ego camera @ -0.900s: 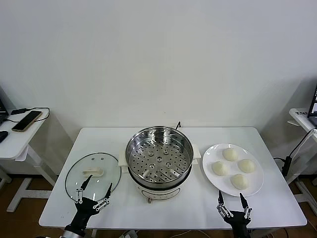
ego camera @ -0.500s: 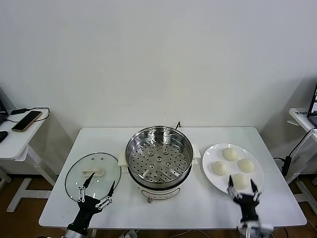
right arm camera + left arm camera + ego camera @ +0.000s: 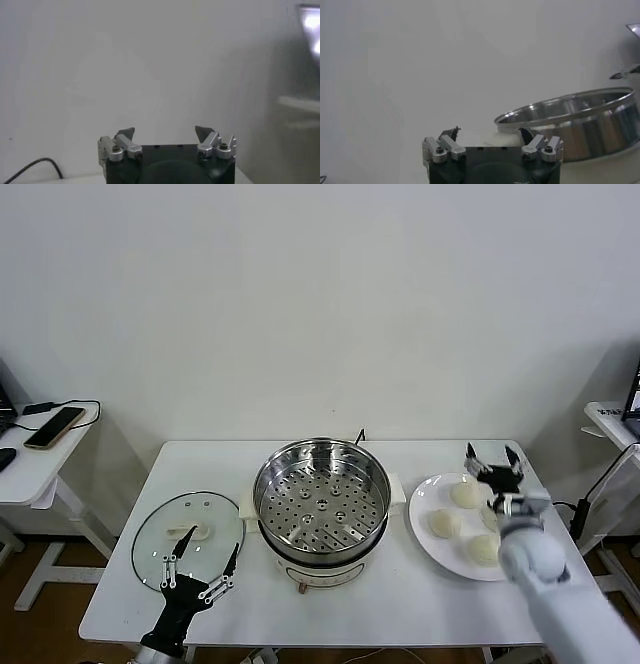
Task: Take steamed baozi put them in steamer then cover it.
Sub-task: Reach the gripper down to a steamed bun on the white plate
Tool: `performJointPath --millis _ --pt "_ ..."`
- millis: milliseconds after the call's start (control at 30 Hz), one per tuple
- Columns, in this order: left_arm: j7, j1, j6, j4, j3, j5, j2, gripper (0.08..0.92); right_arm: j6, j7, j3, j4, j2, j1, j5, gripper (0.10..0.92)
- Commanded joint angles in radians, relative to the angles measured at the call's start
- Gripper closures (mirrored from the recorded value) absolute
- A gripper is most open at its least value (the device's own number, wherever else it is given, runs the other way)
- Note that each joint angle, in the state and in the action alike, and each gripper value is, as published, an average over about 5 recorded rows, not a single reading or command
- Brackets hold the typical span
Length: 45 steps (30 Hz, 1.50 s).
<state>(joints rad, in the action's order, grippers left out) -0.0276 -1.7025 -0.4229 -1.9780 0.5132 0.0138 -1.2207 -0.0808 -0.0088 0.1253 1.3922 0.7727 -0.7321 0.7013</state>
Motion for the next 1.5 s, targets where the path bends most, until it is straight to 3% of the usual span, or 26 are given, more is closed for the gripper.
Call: performJointPath --millis 33,133,333,633,833,1500 --pt "0.003 -0.002 -0.003 -0.023 -0.005 0.0 -0.002 0.177 -0.108 -0.471 -0.313 -0.229 -0.192 0.368 0.014 0.203" --pt "0.006 -0.001 -0.001 -0.032 -0.007 0.0 -0.004 0.177 -0.12 -0.708 -0.439 -0.291 -0.214 0.489 -0.086 0.203" --pt "0.01 -0.004 0.004 -0.051 -0.003 0.0 -0.011 0.177 -0.121 -1.021 -0.668 -0.414 -0.172 0.694 -0.291 0.203" --pt "0.016 -0.019 0.009 -0.077 0.002 -0.001 -0.024 0.177 -0.016 -1.29 -0.774 -0.595 -0.006 0.832 -0.748 0.203" --pt "0.021 -0.031 0.004 -0.086 0.005 -0.001 -0.029 0.177 0.043 -1.289 -0.769 -0.69 0.09 0.838 -0.916 0.203" --pt "0.04 -0.045 -0.003 -0.092 0.008 -0.001 -0.034 0.177 0.098 -1.142 -0.733 -0.812 0.212 0.775 -1.041 0.203"
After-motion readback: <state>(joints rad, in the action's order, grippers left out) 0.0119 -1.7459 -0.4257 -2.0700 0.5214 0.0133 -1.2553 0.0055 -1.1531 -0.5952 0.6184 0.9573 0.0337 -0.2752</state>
